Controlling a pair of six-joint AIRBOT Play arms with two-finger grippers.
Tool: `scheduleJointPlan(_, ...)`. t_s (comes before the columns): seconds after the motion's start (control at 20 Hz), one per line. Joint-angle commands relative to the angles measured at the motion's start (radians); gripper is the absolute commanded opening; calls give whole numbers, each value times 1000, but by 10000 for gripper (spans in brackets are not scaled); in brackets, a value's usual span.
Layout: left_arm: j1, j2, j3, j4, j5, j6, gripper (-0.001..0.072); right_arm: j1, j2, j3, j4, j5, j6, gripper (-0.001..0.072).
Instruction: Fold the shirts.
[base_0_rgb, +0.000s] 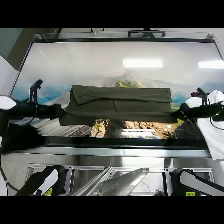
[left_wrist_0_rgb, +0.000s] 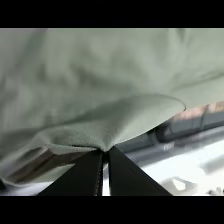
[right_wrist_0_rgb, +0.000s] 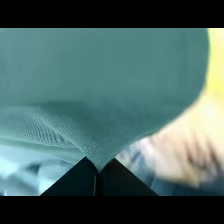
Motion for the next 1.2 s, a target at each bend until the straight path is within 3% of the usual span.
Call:
scheduleJointPlan(0.0, -56, -209, 209, -8, 64, 5, 30, 69, -61, 123, 35, -158, 0, 27)
scheduleJointPlan(0.2, -97, -516, 472, -8, 111, 6, 30, 126, -237, 220, 35, -331, -30, 27)
scheduleJointPlan(0.5, -108, -867, 751, -10, 93, 5, 33, 147, -414, 284, 46, -413, -95, 35)
scheduleJointPlan(0.55, -108, -901, 798, -11, 74, 5, 35, 143, -410, 289, 40, -412, -109, 72)
scheduleJointPlan(0.6, -105, -926, 846, -14, 60, 5, 123, 131, -407, 306, 33, -393, -109, 288)
scheduleJointPlan(0.65, -100, -941, 892, -27, 50, 5, 311, 115, -407, 337, 12, -366, -109, 407)
scheduleJointPlan(0.75, -98, -952, 977, -24, 45, 5, 336, 79, -407, 388, -38, -349, -98, 425)
scheduleJointPlan(0.8, -96, -952, 1011, -25, 45, 5, 336, 65, -409, 396, -38, -350, -95, 554)
scheduleJointPlan(0.85, -96, -952, 1046, -25, 39, 5, 336, 57, -417, 399, -37, -347, -95, 604)
scheduleJointPlan(1.15, -96, -912, 1052, -27, 25, 5, 333, 54, -521, 399, 21, -259, -146, 601)
